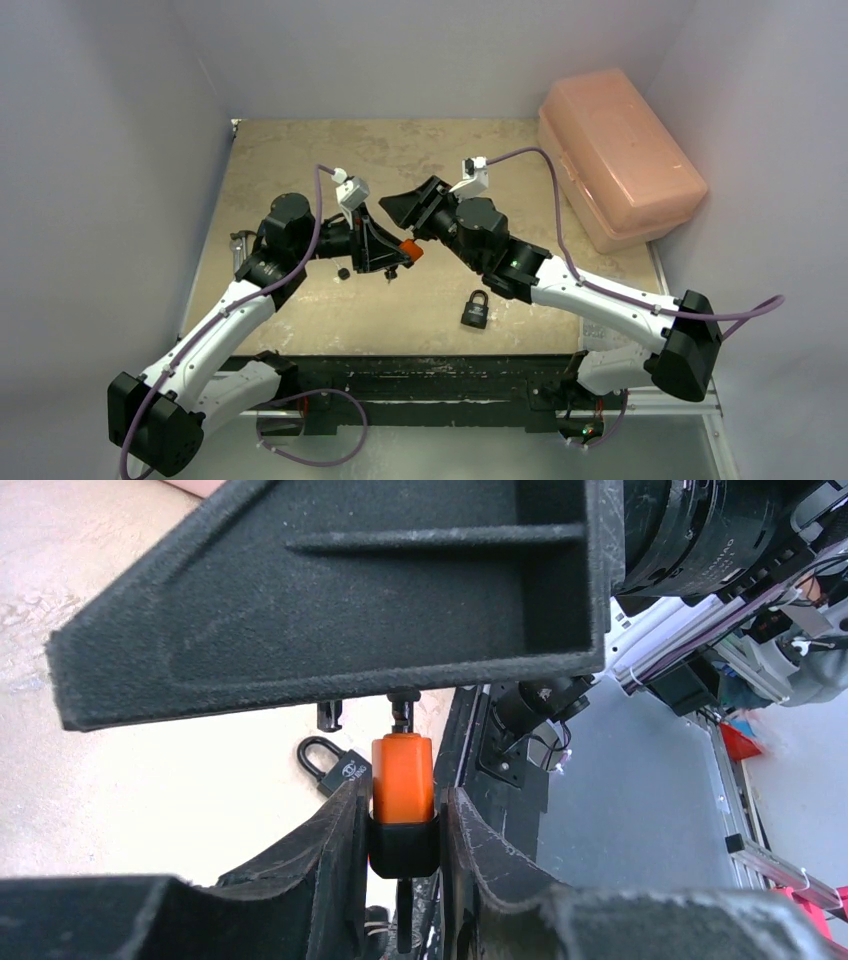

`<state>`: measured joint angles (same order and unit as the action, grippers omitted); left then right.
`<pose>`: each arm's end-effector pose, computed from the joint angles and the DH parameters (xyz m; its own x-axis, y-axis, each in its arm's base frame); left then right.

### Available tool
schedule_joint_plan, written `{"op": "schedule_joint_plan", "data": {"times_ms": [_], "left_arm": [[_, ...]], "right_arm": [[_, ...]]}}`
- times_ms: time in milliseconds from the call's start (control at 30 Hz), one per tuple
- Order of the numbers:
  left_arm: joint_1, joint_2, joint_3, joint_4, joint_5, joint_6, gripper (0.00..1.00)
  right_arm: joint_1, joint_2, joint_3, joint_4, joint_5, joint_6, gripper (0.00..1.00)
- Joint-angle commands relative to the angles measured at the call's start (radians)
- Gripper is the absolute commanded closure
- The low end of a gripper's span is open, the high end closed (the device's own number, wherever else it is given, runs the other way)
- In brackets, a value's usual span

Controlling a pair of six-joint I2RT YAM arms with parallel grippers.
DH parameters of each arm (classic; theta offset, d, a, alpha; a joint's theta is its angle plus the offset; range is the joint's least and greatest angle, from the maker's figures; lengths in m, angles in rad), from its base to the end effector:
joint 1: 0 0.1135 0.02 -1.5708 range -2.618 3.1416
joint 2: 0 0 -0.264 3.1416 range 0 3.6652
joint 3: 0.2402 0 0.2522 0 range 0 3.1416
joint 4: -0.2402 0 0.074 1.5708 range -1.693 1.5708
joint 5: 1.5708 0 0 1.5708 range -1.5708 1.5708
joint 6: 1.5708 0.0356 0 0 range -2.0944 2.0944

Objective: Unlock with the key

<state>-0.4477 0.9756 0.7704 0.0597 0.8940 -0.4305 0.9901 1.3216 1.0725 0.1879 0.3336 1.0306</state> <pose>0.1857 -0.1200 0.3270 -0.5221 -0.0392 -0.8520 0.8237 0.2358 -0.5156 0.1823 0.2566 0.3605 -0.5410 0.6526 -0.5305 -0.2853 0.4510 0.8457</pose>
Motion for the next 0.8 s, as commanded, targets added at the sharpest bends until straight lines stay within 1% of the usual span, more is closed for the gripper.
{"op": "schedule_joint_plan", "data": {"times_ms": [0, 67, 167, 300, 400, 467, 667, 767], "left_arm": [[-0.003, -0.006, 0.031, 0.025, -0.002, 0.028, 1.00], [-0.003, -0.009, 0.035, 0.010, -0.023, 0.036, 1.00], [-0.002, -0.012, 0.044, -0.015, -0.056, 0.048, 1.00], [0.005, -0.012, 0.049, -0.030, -0.083, 0.050, 1.00], [0.017, -0.012, 0.052, -0.039, -0.105, 0.052, 1.00], [0.021, -0.009, 0.053, -0.040, -0.104, 0.049, 1.00], [0.024, -0.006, 0.052, -0.032, -0.097, 0.047, 1.00], [0.024, -0.004, 0.049, -0.027, -0.090, 0.039, 1.00]], "right_arm": [[0.002, -0.027, -0.008, 0.067, -0.041, -0.037, 0.51], [0.002, -0.042, -0.023, 0.083, -0.050, -0.054, 0.56], [0.003, -0.071, -0.065, 0.121, -0.067, -0.097, 0.60], [0.002, -0.121, -0.143, 0.198, -0.088, -0.149, 0.60], [0.002, -0.157, -0.188, 0.234, -0.107, -0.177, 0.52], [0.001, -0.172, -0.206, 0.251, -0.109, -0.188, 0.51], [0.002, -0.174, -0.221, 0.269, -0.121, -0.196, 0.55], [0.002, -0.166, -0.221, 0.283, -0.138, -0.198, 0.60]]}}
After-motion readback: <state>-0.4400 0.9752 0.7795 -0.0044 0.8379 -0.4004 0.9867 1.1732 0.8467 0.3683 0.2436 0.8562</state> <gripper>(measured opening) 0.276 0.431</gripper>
